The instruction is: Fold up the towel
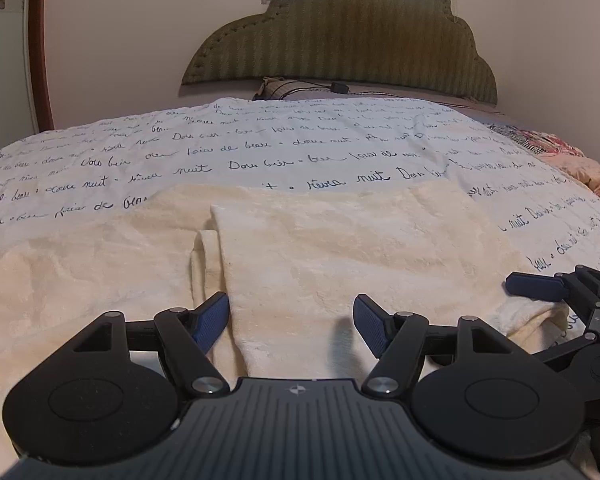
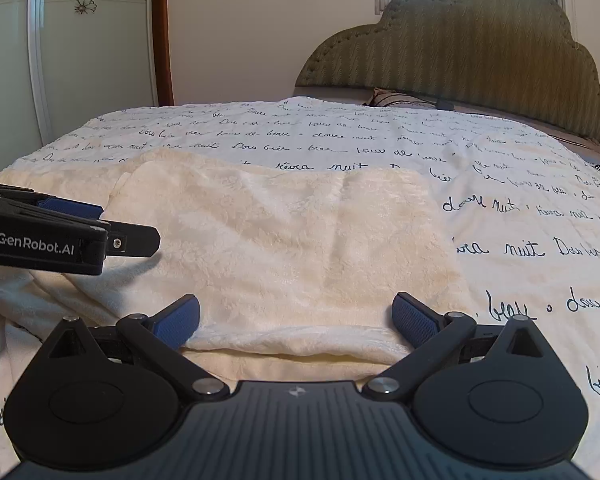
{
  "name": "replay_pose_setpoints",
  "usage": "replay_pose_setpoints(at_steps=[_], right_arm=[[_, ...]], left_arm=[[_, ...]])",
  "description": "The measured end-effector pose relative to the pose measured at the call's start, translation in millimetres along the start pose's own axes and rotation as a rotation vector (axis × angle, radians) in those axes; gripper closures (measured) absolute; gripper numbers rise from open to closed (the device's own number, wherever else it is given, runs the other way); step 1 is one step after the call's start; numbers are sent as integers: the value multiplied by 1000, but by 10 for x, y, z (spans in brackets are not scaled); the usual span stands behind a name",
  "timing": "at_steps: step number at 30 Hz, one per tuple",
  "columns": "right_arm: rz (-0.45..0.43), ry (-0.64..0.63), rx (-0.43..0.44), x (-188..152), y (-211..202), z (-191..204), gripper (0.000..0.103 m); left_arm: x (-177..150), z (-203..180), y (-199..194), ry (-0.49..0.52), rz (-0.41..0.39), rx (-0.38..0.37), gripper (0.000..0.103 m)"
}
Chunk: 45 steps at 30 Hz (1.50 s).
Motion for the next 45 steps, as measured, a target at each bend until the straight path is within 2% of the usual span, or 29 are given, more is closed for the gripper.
replay_pose_setpoints(at_steps=[39,45], right_arm=[[-1,0,0,-2,0,-1,0],[-2,0,1,-3,0,0,0]], left_arm=[[105,93,-123,-32,-27,-11,31],[133,193,-225,-45,-30,-1,26]])
Point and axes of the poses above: each gripper's, at about its wrist camera, not at the fingertips, and y roughly the way its jaws point, z to its left, x to its top, the point moved 2 cm from there along y, roughly the way its jaws point, and after that the axes turned 9 degrees about x, right-handed, at the moved point
